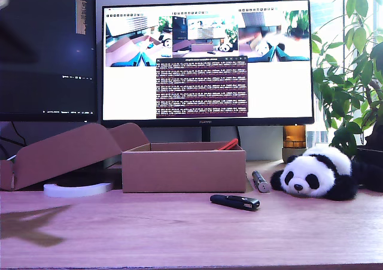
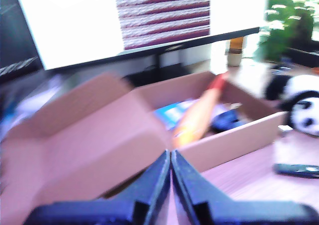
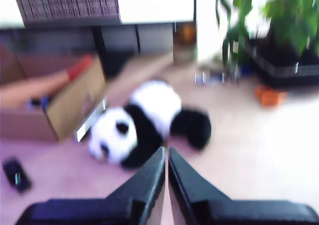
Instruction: Pick up the fish toy and place it inside the cardboard box
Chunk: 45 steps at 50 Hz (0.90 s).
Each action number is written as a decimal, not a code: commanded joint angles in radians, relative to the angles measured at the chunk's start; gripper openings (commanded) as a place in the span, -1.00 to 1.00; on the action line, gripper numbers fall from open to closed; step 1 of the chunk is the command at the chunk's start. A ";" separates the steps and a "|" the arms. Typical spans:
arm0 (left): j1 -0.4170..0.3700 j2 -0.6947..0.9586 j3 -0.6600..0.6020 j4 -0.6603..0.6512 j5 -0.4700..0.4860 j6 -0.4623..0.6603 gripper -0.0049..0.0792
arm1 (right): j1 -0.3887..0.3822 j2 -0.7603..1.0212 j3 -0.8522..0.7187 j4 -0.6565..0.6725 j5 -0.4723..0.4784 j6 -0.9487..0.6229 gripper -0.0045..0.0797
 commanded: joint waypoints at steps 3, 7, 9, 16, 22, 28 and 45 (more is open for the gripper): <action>0.045 -0.063 -0.060 0.015 0.000 -0.025 -0.93 | -0.003 0.009 -0.008 -0.047 0.003 0.008 -0.92; 0.079 -0.109 -0.092 0.016 0.009 -0.042 -0.93 | -0.003 0.009 -0.008 -0.091 0.003 0.008 -0.92; 0.094 -0.131 -0.105 0.014 0.022 -0.048 -0.93 | -0.003 0.009 -0.008 -0.113 0.003 0.008 -0.92; 0.121 -0.217 -0.134 -0.031 0.031 -0.077 -0.93 | -0.003 0.009 -0.008 -0.183 0.003 0.008 -0.92; 0.127 -0.289 -0.170 -0.054 0.026 -0.105 -0.93 | -0.003 0.009 -0.008 -0.199 0.003 0.007 -0.92; 0.127 -0.359 -0.203 -0.103 0.026 -0.147 -0.93 | -0.003 0.009 -0.008 -0.199 0.003 0.007 -0.92; 0.127 -0.572 -0.231 -0.323 0.018 -0.146 -0.93 | -0.003 0.009 -0.008 -0.199 0.003 0.007 -0.92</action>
